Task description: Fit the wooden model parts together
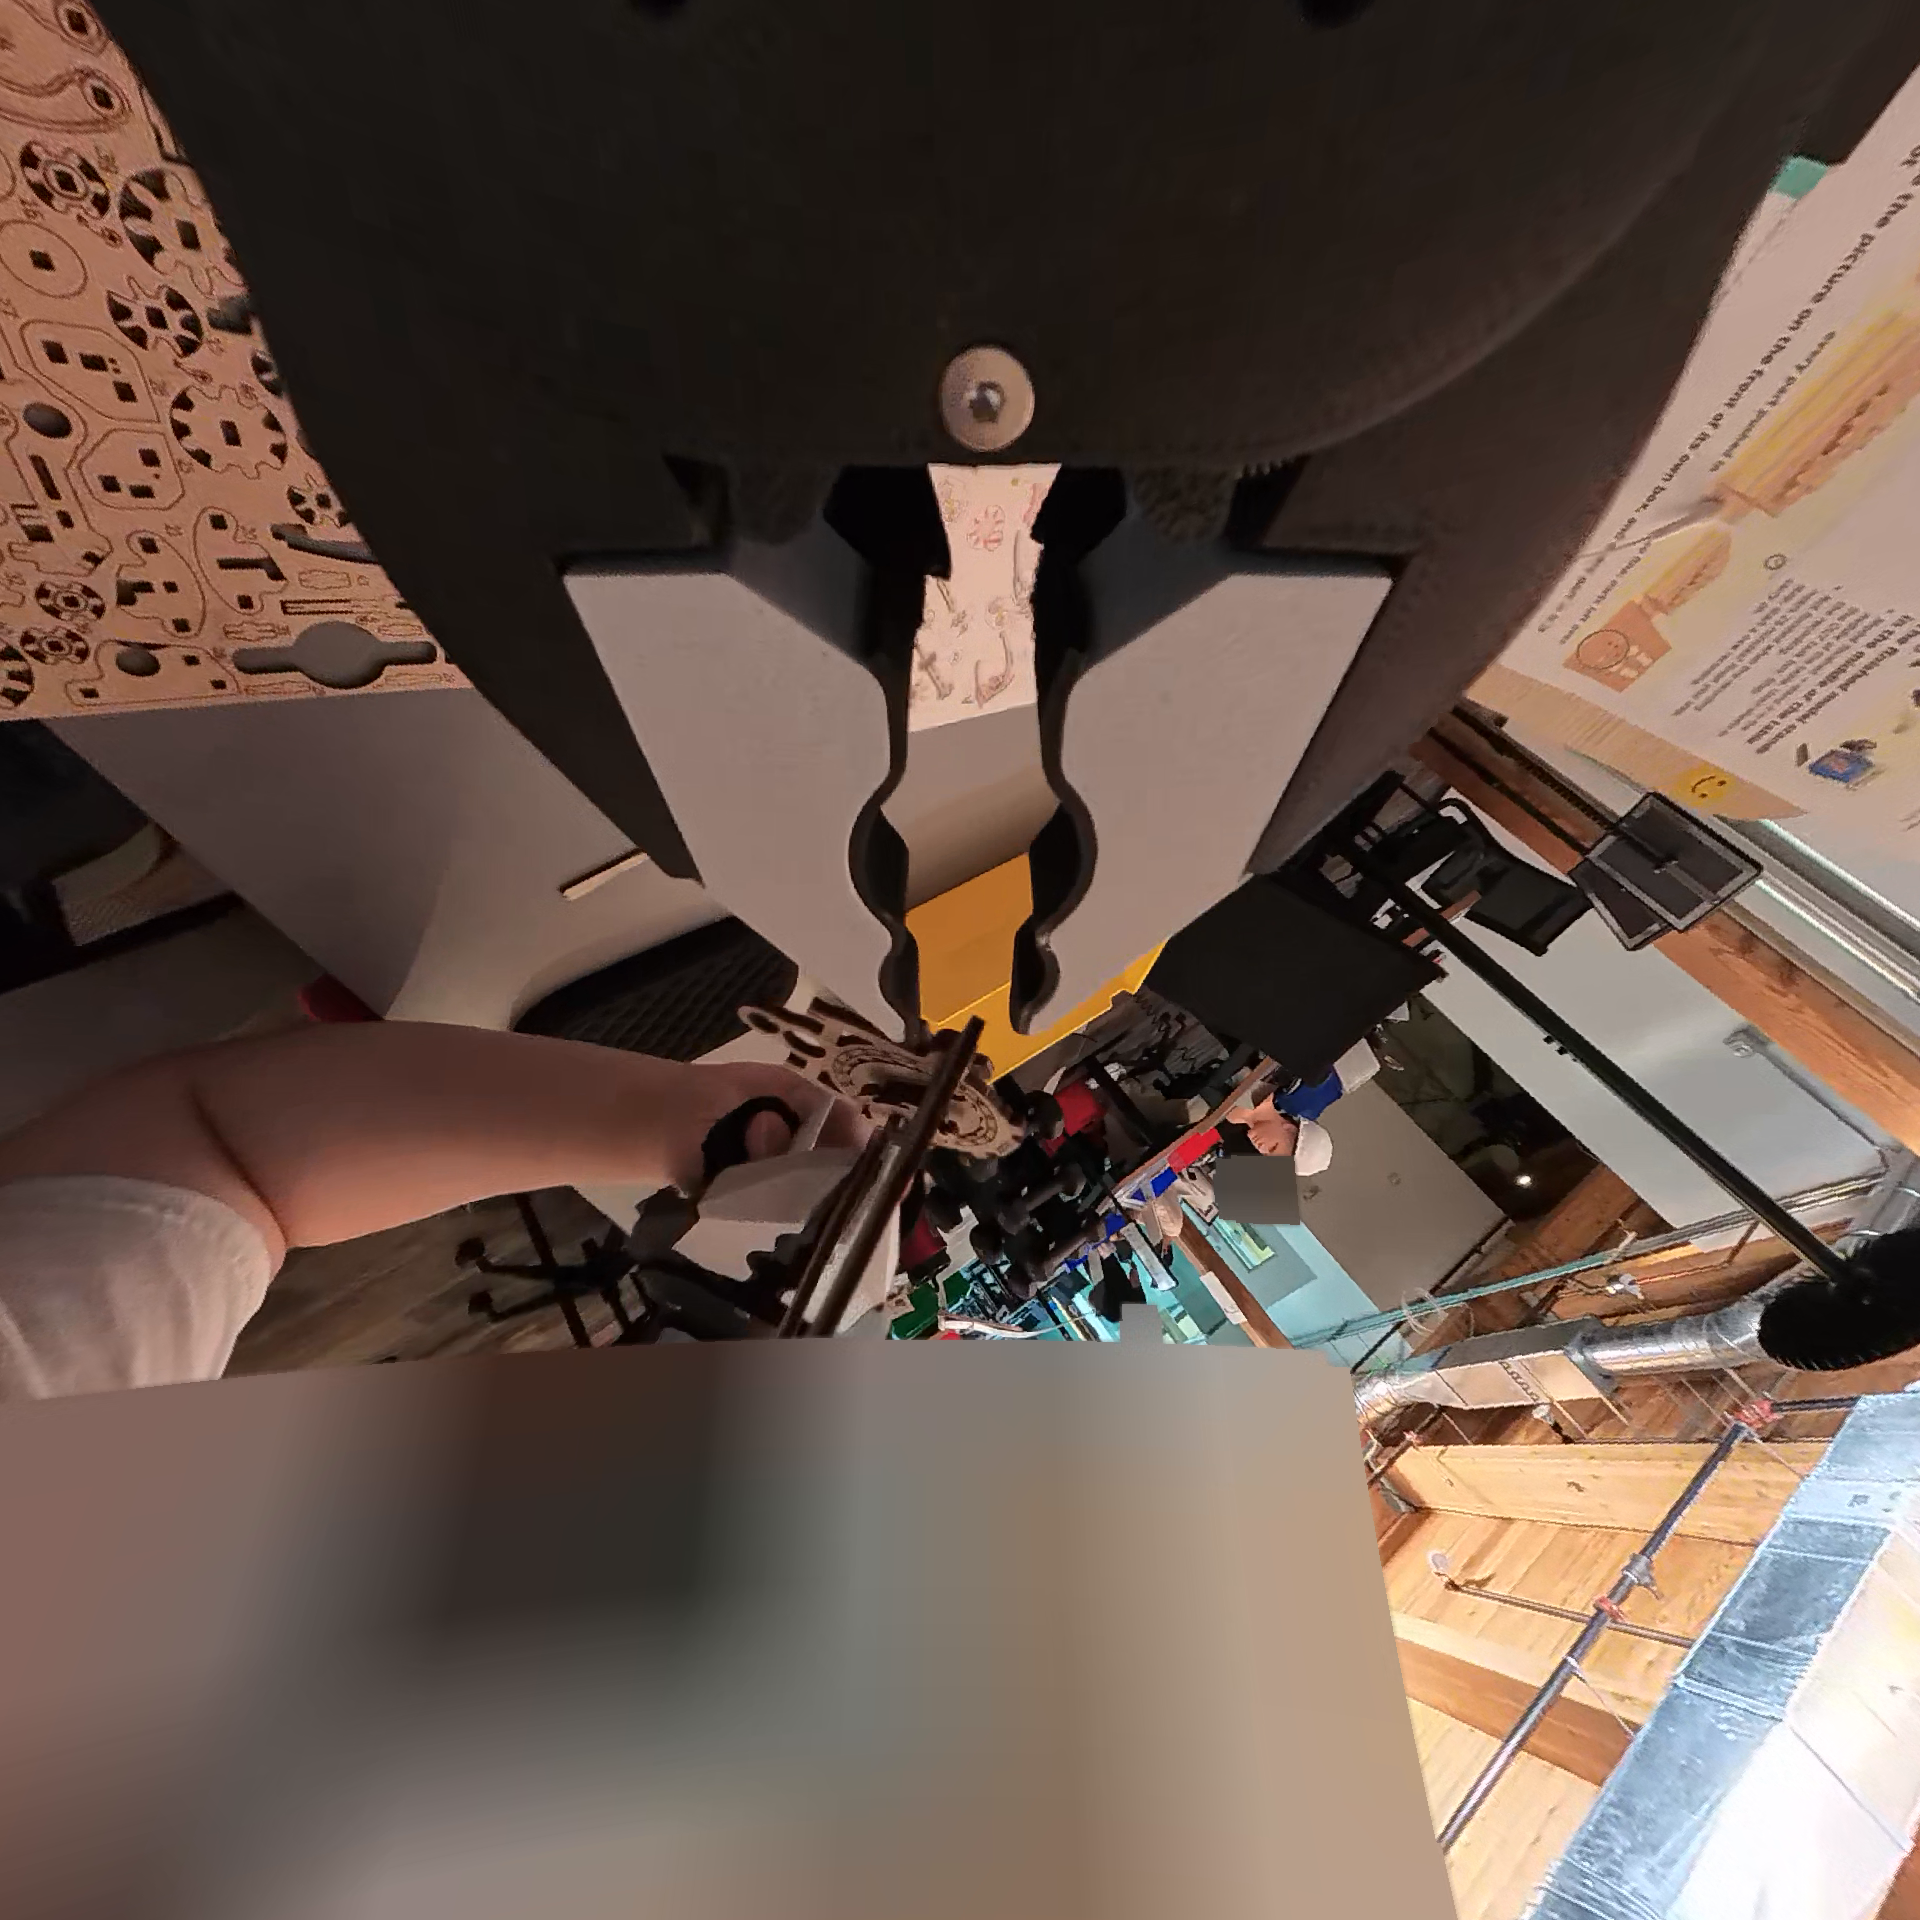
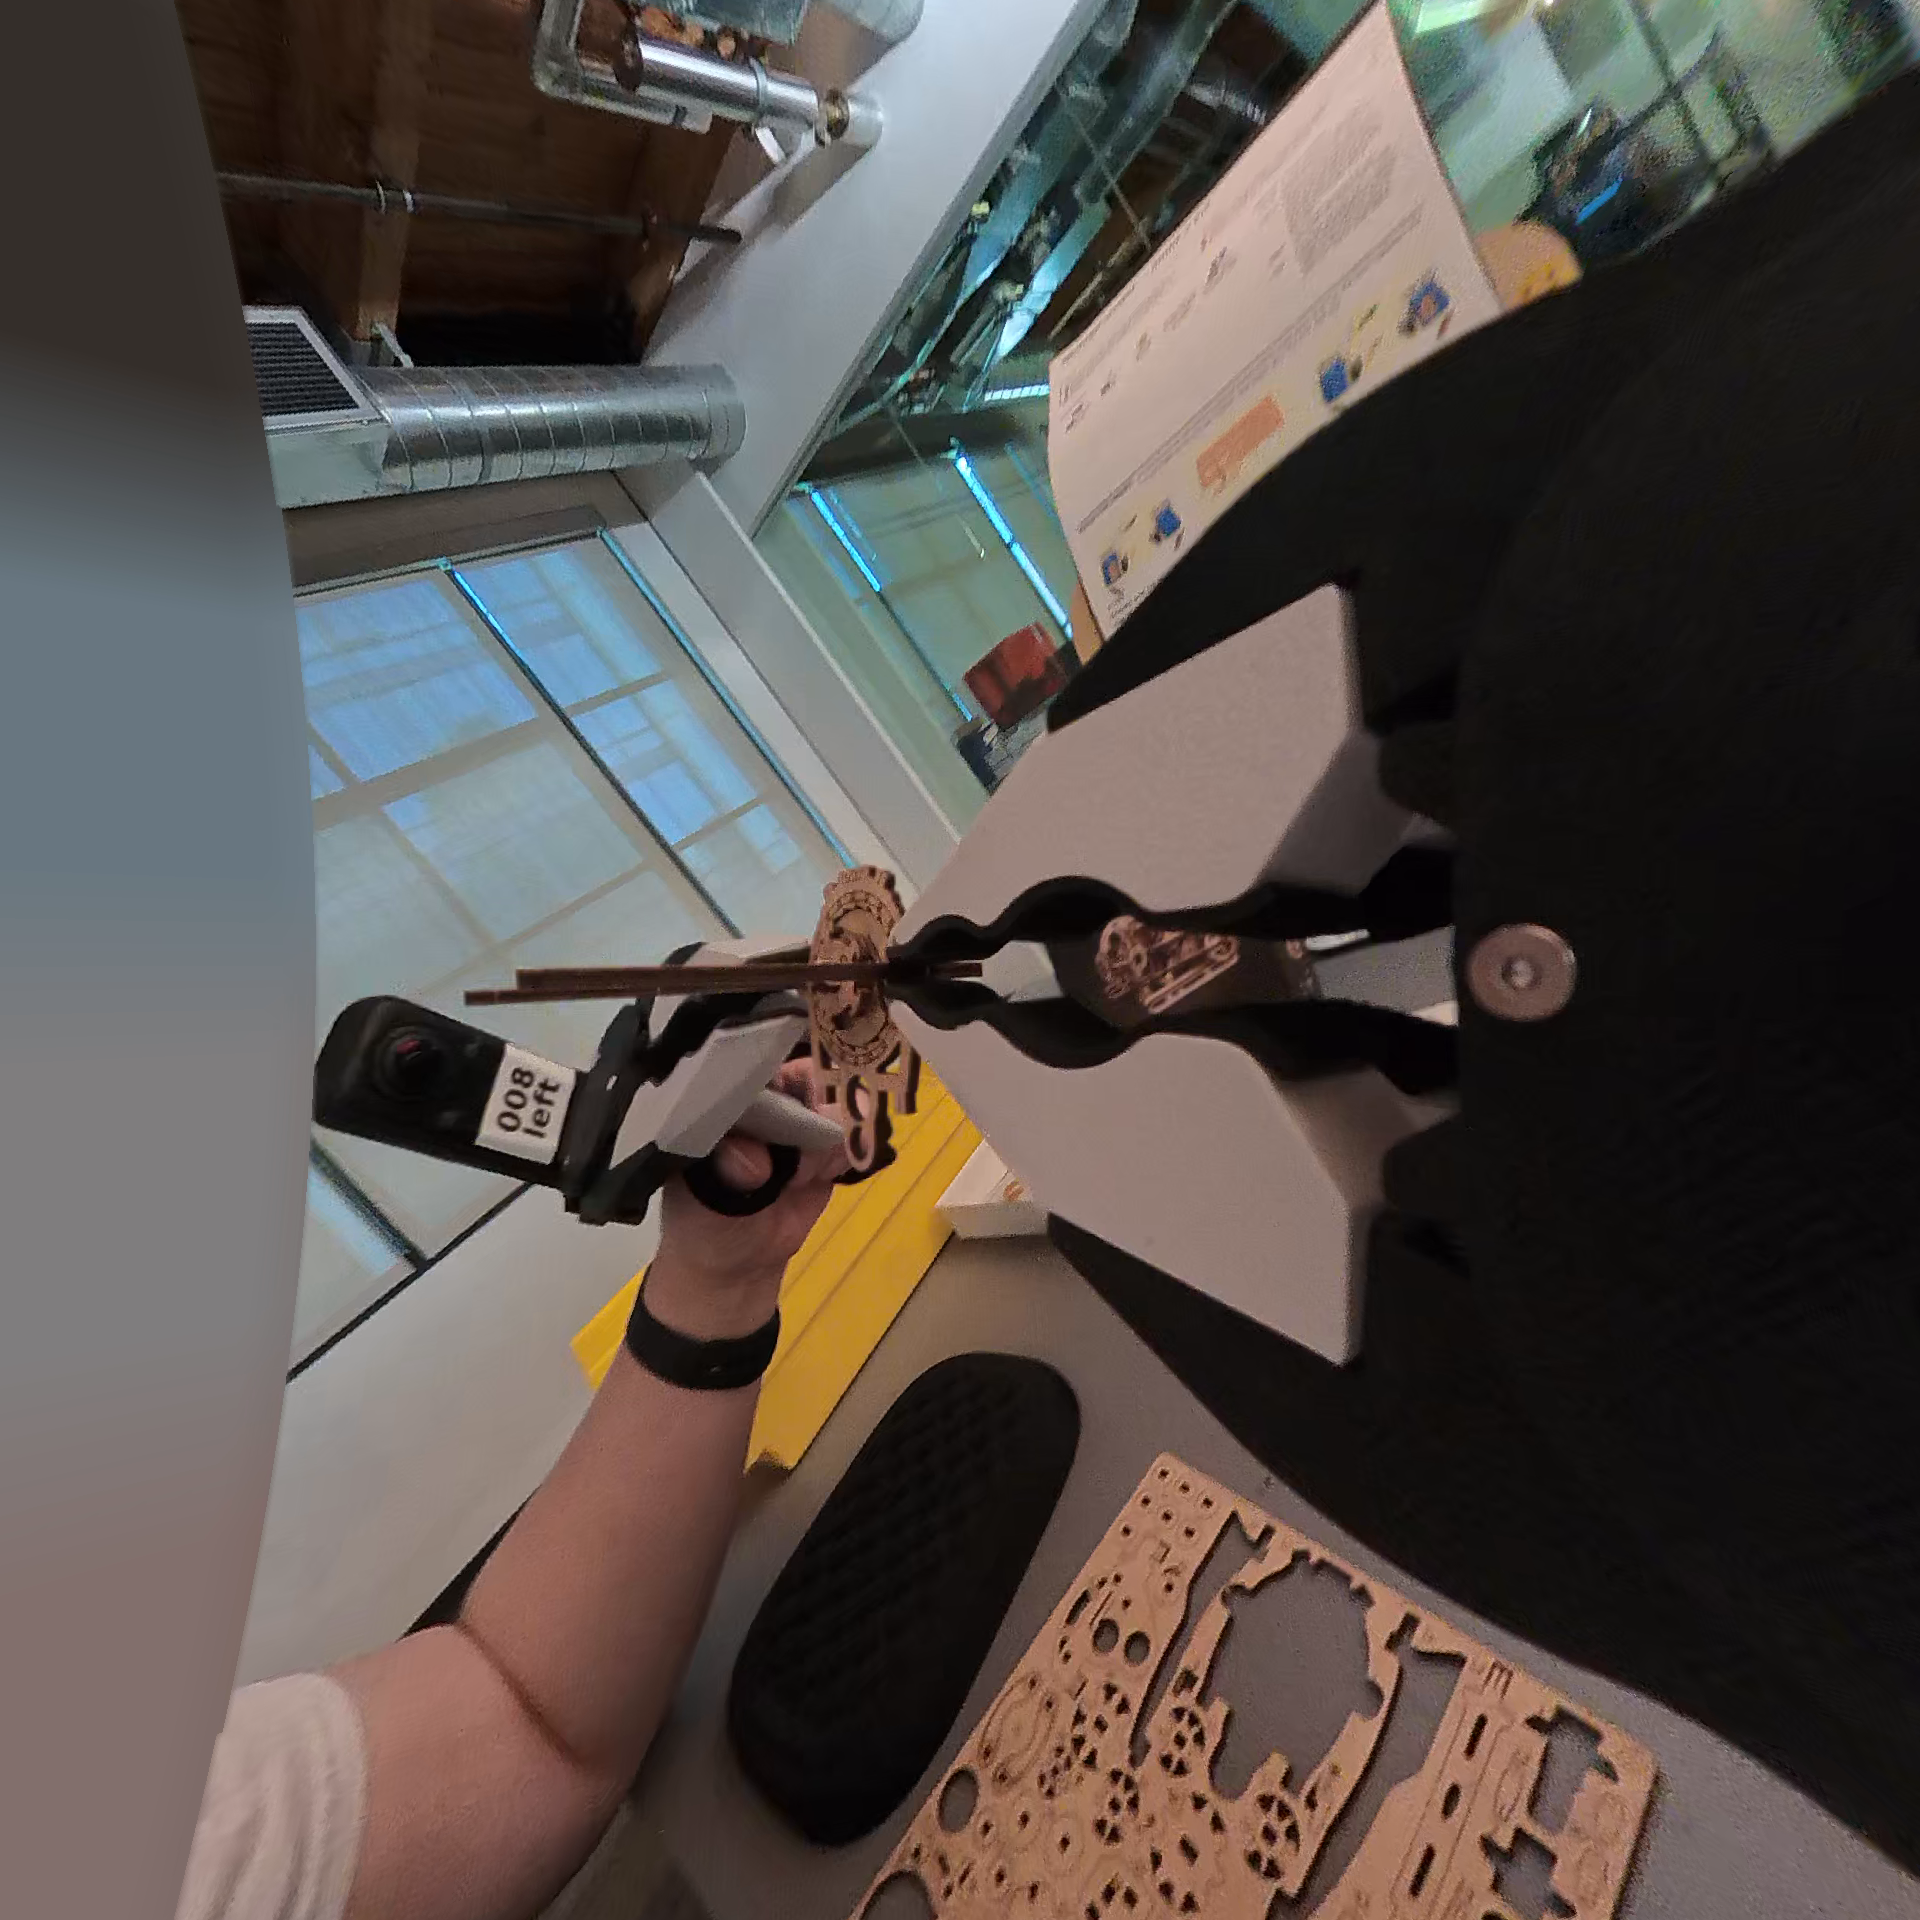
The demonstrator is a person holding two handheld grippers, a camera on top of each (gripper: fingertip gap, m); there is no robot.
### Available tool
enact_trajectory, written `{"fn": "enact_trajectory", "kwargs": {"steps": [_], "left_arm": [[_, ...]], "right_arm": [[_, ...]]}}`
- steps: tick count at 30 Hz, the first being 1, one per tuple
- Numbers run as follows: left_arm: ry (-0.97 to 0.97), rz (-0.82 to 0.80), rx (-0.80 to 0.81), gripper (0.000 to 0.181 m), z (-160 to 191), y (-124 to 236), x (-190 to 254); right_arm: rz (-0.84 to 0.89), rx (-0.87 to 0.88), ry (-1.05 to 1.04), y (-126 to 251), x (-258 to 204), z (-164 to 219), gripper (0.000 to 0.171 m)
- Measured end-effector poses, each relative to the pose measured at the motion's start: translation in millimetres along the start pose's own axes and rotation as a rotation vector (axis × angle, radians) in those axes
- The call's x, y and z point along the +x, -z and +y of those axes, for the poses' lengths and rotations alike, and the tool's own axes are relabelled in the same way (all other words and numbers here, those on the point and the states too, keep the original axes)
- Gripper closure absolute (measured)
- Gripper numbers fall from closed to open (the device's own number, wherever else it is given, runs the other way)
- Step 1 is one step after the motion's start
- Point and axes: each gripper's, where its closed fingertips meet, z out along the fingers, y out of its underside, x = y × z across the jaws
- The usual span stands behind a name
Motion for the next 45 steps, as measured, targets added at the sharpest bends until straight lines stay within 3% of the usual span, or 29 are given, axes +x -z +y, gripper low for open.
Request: {"fn": "enact_trajectory", "kwargs": {"steps": [8,22,28,33,35,39,42,45], "left_arm": [[0.004,-0.013,-0.003,0.176,0,-1,-1],[0.127,0.021,-0.021,0.180,13,-5,-2],[0.335,0.019,-0.007,0.181,19,-9,-10],[0.607,0.012,-0.011,0.181,34,-10,-21],[0.777,0.013,0.000,0.181,41,-9,-27],[1.132,0.043,0.040,0.181,56,-7,-33],[1.295,0.053,0.045,0.181,71,-9,-32],[1.338,0.042,-0.006,0.181,85,-12,-27]], "right_arm": [[-0.041,0.053,-0.247,0,2,9,0.171],[-0.104,0.072,-0.491,1,9,18,0.170],[-0.070,0.087,-0.734,2,27,31,0.164],[-0.086,0.120,-0.900,4,31,39,0.139],[-0.003,0.077,-0.789,9,35,47,0.140],[0.139,-0.098,-0.330,12,33,52,0.140],[0.105,-0.267,-0.095,3,21,60,0.140],[0.017,-0.416,0.019,-6,8,77,0.139]]}}
